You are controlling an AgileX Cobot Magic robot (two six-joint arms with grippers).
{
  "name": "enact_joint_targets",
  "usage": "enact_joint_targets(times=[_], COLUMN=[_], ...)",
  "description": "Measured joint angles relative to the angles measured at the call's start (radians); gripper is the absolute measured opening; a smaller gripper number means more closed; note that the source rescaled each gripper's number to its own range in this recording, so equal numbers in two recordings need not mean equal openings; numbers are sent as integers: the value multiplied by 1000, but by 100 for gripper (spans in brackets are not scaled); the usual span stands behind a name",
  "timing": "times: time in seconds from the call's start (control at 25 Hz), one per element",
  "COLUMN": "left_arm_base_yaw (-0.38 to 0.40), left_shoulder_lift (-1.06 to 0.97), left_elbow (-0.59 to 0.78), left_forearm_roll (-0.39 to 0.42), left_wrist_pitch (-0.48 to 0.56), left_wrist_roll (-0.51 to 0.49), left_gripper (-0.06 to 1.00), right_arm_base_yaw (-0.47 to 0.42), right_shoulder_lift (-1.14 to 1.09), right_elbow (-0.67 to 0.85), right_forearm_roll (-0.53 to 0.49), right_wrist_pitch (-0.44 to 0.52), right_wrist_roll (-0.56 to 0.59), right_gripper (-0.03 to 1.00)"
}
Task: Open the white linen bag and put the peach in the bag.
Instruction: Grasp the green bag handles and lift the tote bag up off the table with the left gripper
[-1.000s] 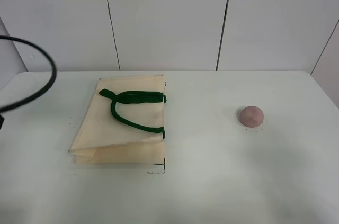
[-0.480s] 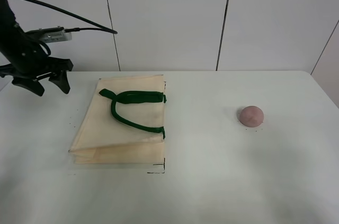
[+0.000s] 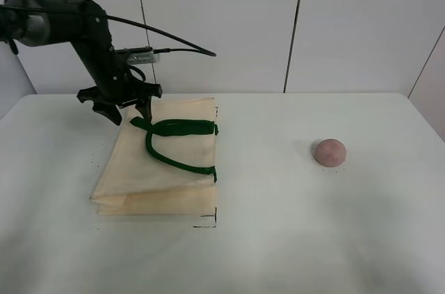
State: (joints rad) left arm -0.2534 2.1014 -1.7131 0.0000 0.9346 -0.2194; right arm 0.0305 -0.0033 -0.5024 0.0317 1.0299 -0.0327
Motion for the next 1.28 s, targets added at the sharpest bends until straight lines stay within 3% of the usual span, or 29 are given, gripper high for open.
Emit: enact_joint_targets(times=[0.24,1.08,1.16,1.28], left_arm_base_yaw=[-60,-29,-29,-29], left_shoulder_lift=[66,226,230,231], left_elbow=[-24,-28,-31,-31], left_forearm_roll=[33,55,53,49], left_wrist_pitch=[-46,-115,-109,-107], left_wrist_roll=[-77,-83,-83,-83], left_gripper=[94,93,88,71], right_arm_base_yaw=[0,0,0,0], right_shoulder_lift=[0,0,0,0], right_elbow=[0,0,0,0], right_forearm_roll=[0,0,0,0], right_wrist_pitch=[0,0,0,0], right_wrist_roll=[0,0,0,0], right_gripper=[100,100,100,100])
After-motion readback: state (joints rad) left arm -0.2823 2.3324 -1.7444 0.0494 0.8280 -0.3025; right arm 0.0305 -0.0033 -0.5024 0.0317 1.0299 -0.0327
